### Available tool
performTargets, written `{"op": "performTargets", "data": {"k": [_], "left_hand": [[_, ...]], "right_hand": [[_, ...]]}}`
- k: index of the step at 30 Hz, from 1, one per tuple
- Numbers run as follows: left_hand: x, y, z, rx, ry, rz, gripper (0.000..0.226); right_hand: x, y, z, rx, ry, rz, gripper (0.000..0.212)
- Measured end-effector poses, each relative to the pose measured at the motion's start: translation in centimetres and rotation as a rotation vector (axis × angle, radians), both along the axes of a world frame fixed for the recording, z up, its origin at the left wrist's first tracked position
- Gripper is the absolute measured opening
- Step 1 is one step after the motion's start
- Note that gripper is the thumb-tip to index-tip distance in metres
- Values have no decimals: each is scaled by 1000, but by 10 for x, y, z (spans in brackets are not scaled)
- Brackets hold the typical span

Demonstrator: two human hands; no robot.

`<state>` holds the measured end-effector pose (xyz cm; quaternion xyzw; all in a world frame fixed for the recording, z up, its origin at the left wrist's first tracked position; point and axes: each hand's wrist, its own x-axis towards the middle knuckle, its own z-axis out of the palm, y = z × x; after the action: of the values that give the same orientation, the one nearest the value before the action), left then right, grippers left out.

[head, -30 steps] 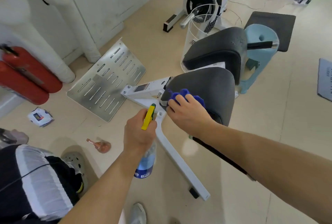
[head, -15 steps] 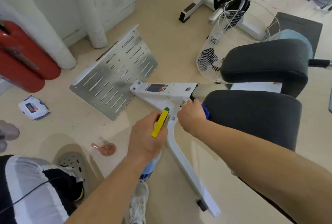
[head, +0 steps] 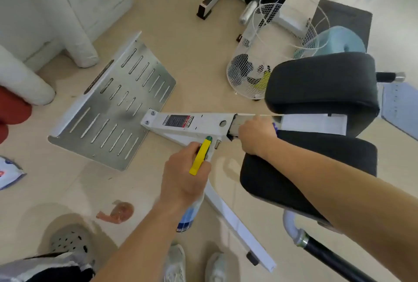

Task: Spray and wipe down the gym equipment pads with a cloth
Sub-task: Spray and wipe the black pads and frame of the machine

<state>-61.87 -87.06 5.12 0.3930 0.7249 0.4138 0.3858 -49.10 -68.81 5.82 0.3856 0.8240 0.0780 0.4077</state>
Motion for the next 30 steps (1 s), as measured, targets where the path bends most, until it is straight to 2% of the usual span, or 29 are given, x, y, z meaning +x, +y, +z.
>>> {"op": "performTargets", "data": {"k": [4,10,15,18,20,23,26,28,30], "left_hand": [[-5,29,18,14,78,-58,11],[11,73,50,61,101,-156,14],[49,113,90,60,102,-305,9],[64,141,105,32,79,-387,10],[72,159,111,19,83,-433,12],[89,188,121,-27,121,-544,24],[109,216,137,-91,117,-606,20],[123,233,147,-118,72,-597,19],[133,247,152,-117,62,-590,20]], "right_hand": [[16,18,16,-137,150,-157,25],[69,51,66,-207,403,-480,23],[128,61,123,-169,338,-498,25],[159,74,158,-178,399,-634,34],[182,84,175,-174,597,-775,34],[211,93,187,-1,1052,-949,30],[235,106,191,135,1479,-1134,30],[249,115,196,189,1690,-1228,24],[261,119,198,269,1815,-1264,20]]}}
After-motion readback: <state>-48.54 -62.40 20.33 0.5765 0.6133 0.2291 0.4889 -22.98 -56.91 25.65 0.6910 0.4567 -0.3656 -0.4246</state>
